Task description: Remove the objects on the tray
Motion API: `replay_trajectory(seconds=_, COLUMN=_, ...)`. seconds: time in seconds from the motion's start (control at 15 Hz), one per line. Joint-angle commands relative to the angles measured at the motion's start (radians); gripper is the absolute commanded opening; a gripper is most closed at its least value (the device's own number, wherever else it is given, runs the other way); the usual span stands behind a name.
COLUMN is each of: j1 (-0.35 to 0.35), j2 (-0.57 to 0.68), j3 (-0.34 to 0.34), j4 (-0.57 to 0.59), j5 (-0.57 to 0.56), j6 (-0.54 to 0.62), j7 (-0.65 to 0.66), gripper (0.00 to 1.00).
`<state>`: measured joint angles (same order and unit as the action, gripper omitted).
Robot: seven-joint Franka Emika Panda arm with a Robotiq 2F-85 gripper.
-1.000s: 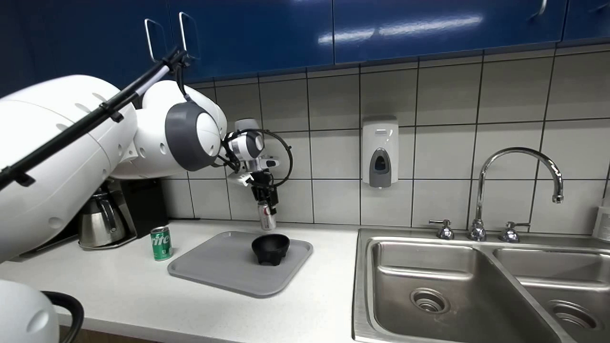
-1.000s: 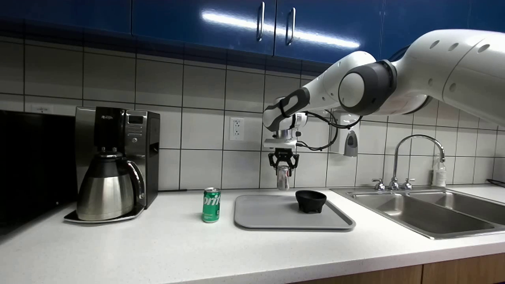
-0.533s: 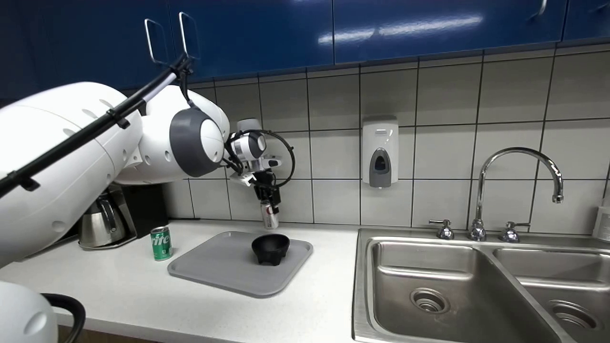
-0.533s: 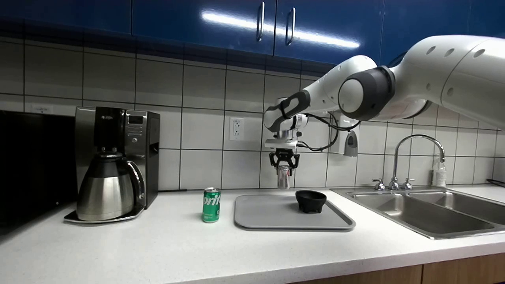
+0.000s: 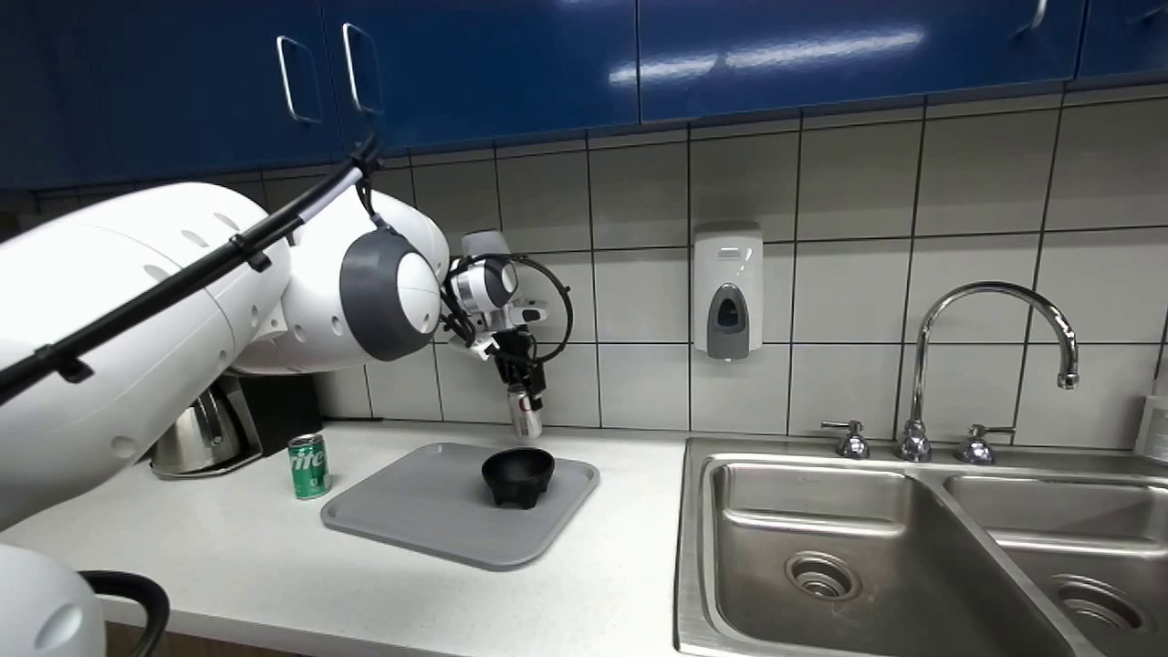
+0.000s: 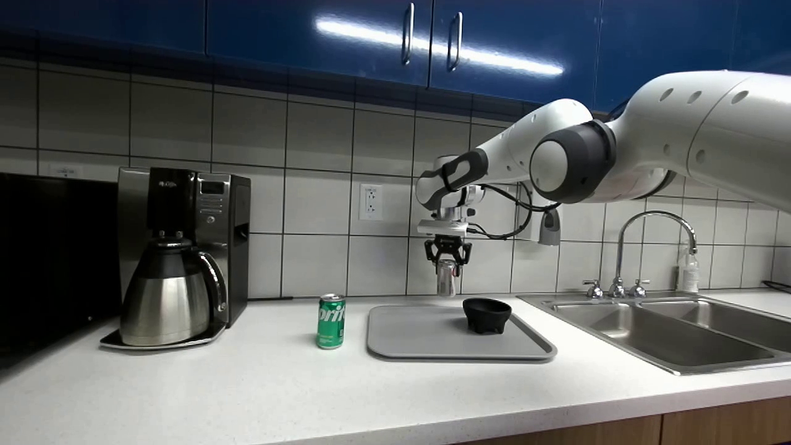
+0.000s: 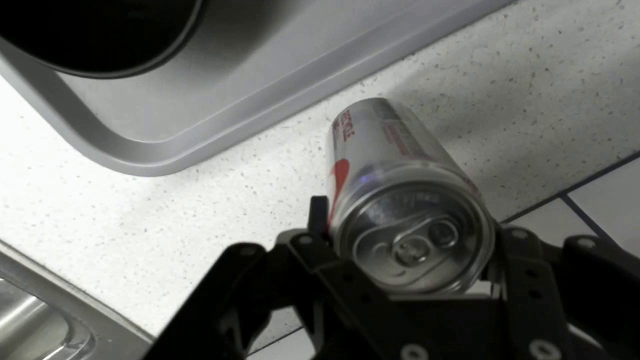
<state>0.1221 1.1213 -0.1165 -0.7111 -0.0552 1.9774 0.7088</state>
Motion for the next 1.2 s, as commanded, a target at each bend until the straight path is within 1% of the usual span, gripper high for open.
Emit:
replay_trajectory(seconds=0.0, j1=-0.016, j2=0.046, j3=0.011, j4=0.103, j5=0.015, j6=-0.057, j7=-0.012, gripper=0.38)
replay_trajectory(seconds=1.13, j1=-0.014, j2=0.127, j3=0.016, j4=0.187, j5=0.016, j6=-0.086, j7=-0.009, gripper=0.38)
